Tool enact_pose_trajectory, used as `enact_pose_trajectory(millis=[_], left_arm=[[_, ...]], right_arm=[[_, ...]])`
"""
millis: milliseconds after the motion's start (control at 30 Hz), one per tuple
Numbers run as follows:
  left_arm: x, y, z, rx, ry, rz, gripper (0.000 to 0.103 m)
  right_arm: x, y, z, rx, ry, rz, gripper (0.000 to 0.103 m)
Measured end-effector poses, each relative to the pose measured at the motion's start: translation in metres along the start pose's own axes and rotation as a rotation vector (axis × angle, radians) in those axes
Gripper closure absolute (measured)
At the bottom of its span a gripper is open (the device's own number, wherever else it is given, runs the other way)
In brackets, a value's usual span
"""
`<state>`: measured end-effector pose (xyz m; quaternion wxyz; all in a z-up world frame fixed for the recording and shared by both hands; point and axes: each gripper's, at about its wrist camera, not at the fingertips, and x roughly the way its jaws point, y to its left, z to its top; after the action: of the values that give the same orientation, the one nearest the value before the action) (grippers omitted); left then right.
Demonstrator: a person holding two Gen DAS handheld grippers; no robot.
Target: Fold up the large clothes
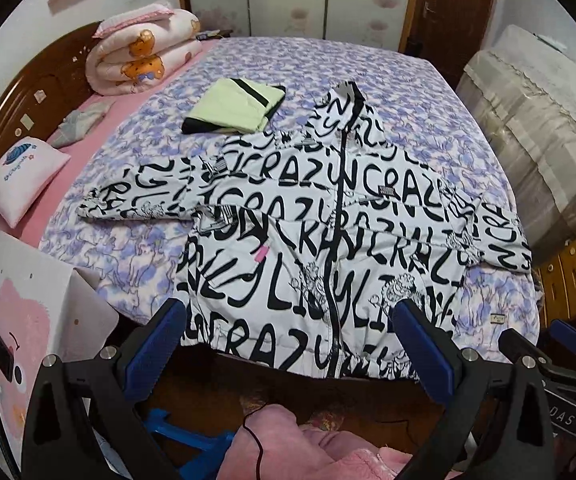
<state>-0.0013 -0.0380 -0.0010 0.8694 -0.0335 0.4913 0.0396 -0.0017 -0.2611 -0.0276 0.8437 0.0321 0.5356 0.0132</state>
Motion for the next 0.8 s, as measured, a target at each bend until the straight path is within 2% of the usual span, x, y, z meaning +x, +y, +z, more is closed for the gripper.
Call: enact_pose_trajectory(millis=[200,367,467,600,800], left_arm=[[-0.001,0.011,0.011,-0.033,-0.005,0.009,0.001],[0.020,0.039,0.024,-0.090,0.046,0.010,0.001],[0.039,0.066,0.032,-0.141,0.087,-0.008,0.001],[0.061,0.102,0.049,-0.163,0.110,0.017,0.001],[0.102,0.173,0.088,-0.190,0.148,0.023,0.001]], right_arm=[[0.008,-0.004,0.009,0.032,0.006,0.015,0.005],[0.019,0.002,0.018,0.047,0.012,0.001,0.005],[0.028,0.011,0.026,0.065,0.025,-0.011,0.005],[0.042,0.033,0.043,0.093,0.037,-0.033,0.005],[0.072,0.085,0.072,0.106,0.066,-0.052,0.005]])
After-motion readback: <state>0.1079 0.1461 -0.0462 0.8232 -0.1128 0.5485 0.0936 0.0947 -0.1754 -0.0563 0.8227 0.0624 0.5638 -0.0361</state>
